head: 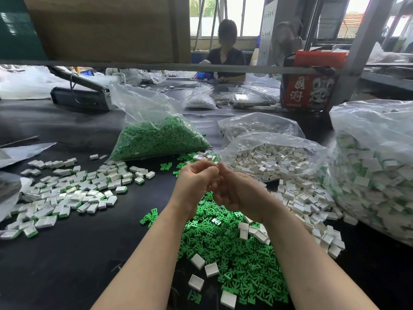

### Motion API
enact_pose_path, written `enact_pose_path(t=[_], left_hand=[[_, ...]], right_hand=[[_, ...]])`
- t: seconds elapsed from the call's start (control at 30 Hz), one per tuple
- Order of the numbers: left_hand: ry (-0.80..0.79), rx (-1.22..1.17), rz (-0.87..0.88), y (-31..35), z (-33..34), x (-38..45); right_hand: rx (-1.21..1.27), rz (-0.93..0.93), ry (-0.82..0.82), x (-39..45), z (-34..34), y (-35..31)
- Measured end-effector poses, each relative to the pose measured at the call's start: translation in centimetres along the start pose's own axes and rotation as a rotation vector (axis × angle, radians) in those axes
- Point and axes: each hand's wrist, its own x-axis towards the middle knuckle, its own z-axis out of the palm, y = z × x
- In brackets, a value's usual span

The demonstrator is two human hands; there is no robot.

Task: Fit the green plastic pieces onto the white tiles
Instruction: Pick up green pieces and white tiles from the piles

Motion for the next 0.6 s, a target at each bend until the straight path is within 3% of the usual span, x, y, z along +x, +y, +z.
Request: enact_pose_path(t=[0.17,0.6], left_hand=[[0.009,-0.052,-0.042,0.31,0.12,-0.10],[0.032,-0.118,-0.007,-0.43,0.62,0.30]], right_hand=[[-0.033,-0.044,0.030,0.24,0.14,0.19],[0.151,-0.100,0.125,0.71,0.45,0.78]])
